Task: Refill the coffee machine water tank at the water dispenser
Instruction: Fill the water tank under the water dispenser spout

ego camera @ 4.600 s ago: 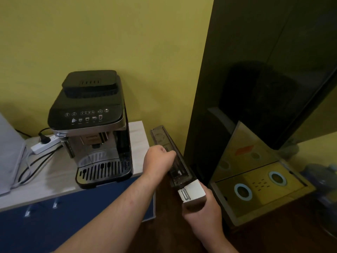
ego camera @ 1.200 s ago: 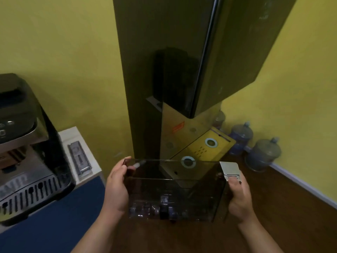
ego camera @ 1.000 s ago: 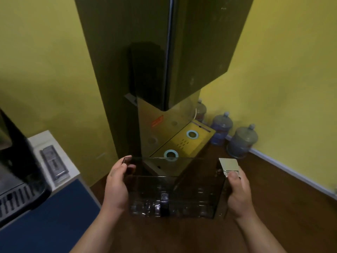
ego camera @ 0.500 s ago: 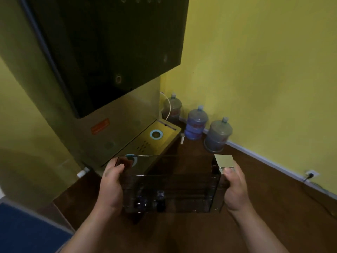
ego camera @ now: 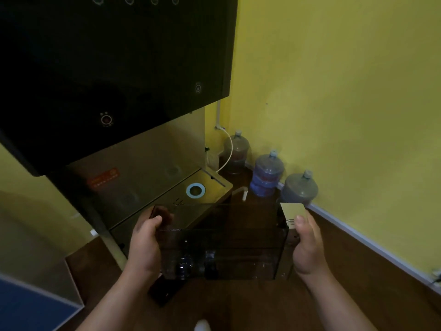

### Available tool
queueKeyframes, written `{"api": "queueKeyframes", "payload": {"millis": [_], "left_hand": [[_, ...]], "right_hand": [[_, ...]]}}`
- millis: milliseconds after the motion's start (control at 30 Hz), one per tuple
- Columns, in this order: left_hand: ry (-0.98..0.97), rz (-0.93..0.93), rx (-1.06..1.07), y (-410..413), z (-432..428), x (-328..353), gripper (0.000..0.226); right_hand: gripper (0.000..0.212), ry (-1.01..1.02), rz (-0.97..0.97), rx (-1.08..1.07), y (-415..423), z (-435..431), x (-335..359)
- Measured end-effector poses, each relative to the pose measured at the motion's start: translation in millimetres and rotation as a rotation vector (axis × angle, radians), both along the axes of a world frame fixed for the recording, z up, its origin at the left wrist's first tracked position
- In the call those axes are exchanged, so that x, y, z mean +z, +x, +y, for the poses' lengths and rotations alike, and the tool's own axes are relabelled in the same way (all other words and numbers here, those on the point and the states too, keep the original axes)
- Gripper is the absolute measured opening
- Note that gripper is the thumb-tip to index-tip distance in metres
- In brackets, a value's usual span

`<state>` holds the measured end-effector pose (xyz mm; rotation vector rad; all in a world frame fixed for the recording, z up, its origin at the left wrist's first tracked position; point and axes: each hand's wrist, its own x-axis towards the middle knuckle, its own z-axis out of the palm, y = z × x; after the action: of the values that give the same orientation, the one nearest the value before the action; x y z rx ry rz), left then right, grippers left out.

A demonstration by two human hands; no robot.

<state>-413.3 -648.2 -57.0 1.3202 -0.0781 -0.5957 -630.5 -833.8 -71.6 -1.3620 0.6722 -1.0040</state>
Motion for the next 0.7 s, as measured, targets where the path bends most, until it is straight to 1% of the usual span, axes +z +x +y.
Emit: {"api": "queueKeyframes", "payload": {"millis": [67,167,200,267,333,367,467,533,667,700], "left_hand": [[0.010,0.049,0.010,5.4,-19.3,-1.4,0.023],[0.020,0.077,0.095,17.7,-51.3,-4.3,0.023],[0.029,0.049,0.117,24.2,-62.0,-6.0,0.027],[0.040,-0.032,0.136,38.6,-81.5,-11.1,0.041],[0.073,-0.079,0.147,50.2,-99.0,-11.7,0.054],[0.075,-0.091,0.158,56.1,-107.4,-11.8,0.051],[0.087,-0.106,0.202,70.8,-128.8,-12.8,0.034],[0.087,-0.087,0.208,79.4,-138.6,-14.9,0.030],[0.072,-0.037,0.259,90.6,-154.0,-15.5,0.029],[0.070,-0.025,0.277,92.2,-157.7,-16.8,0.030]], "right_hand": [[0.050,0.026,0.004,0.020,11.9,-24.0,-3.4],[0.061,0.037,-0.002,0.080,35.5,-63.5,-8.0],[0.058,0.047,-0.009,0.095,45.0,-77.5,-9.1],[0.050,0.050,-0.016,0.126,64.2,-104.0,-10.2],[0.051,0.041,-0.007,0.154,84.0,-128.3,-11.2],[0.051,0.044,-0.005,0.164,93.3,-140.0,-12.2],[0.050,0.038,0.002,0.173,119.2,-171.1,-11.9],[0.053,0.021,0.025,0.205,134.1,-187.2,-13.1],[0.040,0.041,0.011,0.286,161.5,-213.1,-11.7],[0.040,0.045,0.010,0.299,168.8,-220.1,-11.5]]}}
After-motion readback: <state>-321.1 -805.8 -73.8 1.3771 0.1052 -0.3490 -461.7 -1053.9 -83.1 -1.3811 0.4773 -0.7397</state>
